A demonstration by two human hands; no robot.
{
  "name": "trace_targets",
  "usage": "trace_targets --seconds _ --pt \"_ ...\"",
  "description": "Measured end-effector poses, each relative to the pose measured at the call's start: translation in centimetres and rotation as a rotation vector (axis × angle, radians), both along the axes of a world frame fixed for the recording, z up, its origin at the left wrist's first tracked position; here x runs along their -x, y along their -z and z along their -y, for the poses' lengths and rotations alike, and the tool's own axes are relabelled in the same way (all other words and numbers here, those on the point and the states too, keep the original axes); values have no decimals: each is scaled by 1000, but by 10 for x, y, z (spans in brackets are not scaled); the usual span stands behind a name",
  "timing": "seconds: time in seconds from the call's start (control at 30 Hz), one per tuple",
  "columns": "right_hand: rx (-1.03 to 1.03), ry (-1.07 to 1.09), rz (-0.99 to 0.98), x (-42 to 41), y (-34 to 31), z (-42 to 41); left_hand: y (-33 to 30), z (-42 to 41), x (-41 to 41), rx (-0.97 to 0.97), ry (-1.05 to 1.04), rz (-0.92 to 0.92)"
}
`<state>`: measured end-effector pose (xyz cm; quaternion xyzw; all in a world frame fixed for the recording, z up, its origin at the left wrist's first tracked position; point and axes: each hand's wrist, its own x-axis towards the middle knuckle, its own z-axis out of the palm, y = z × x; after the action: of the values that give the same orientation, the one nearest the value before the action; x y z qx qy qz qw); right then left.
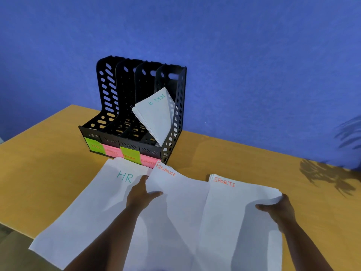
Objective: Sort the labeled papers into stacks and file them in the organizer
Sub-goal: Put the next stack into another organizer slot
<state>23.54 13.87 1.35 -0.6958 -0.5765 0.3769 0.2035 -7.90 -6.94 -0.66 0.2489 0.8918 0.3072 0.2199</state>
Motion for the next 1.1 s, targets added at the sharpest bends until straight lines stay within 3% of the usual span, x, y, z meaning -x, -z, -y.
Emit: trace_targets --seconds 0.1,0.17,0.23,0.43,0.57,0.7,0.9,1.1 --pt "-19 107 -165 -10 1 -8 -3 -3 3 -57 -87 117" --pt "122 143 -310 -15 4 -8 -4 -4 3 -55 -106 191" --pt "251 93 -337 -18 10 -4 -3 -4 2 -32 -87 242" --pt "139 149 52 -15 22 13 0 -7 -7 0 -72 292" --pt "110 23 116 -13 18 21 -1 -12 -11 -31 -142 244" --pt "-186 -17 177 -15 -7 15 -2 -17 -16 -37 -152 211" --pt "-629 -143 96 -1 -53 4 -7 -26 -27 -40 -183 86" --pt "-992 -98 -149 29 -101 6 -9 -32 -33 -51 -215 102"
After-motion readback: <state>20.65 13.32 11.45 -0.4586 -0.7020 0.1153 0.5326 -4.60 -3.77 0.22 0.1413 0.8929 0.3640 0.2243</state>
